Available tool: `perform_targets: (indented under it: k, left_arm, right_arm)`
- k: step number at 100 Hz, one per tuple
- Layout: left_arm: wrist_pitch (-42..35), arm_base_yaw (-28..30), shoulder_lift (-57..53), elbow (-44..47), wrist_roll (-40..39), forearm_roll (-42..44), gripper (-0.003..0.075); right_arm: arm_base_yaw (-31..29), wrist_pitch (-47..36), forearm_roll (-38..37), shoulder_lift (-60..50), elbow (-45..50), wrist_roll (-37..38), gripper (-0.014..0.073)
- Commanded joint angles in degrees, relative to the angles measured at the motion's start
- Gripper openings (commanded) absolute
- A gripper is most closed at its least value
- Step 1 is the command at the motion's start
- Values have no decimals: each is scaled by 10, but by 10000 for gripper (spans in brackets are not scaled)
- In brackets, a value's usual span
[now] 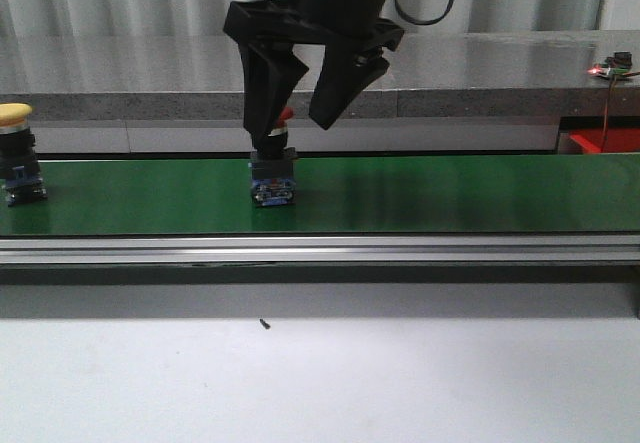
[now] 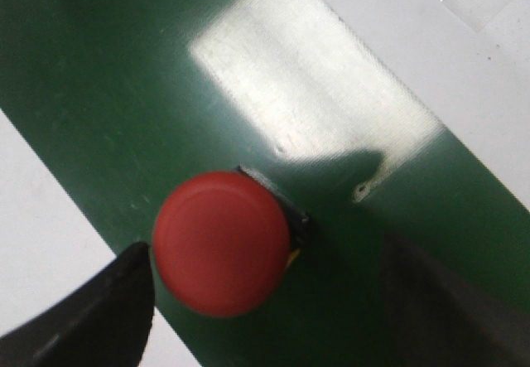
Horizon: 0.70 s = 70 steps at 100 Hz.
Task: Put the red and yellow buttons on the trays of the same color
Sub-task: 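Lower the right gripper onto the red button on the belt and grasp, then carry the red button into the red tray and open the right gripper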
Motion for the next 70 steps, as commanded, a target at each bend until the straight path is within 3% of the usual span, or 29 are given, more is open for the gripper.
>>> perform_targets:
  k: [1,13,29,35,70]
  left_arm:
    - [-37,-4,3,-14,-1,-13,-20]
    - [-37,-4,3,-14,-1,-13,-20]
    - [-38,-4,3,-14,-1,-13,-20]
    - [-38,-4,3,-14,-1,-13,-20]
    - [-38,-4,3,-14,-1,-13,-20]
  right_arm:
    - [0,-32,6,-28,-21,-5,561]
    - [0,-37,6,-23,-21,-5,440]
    - [0,-28,4,-22,-21,-5,110]
    - [0,-26,3,-24,-21,-5,47]
    - [-46,-7,-2,-97,-13,-4,24]
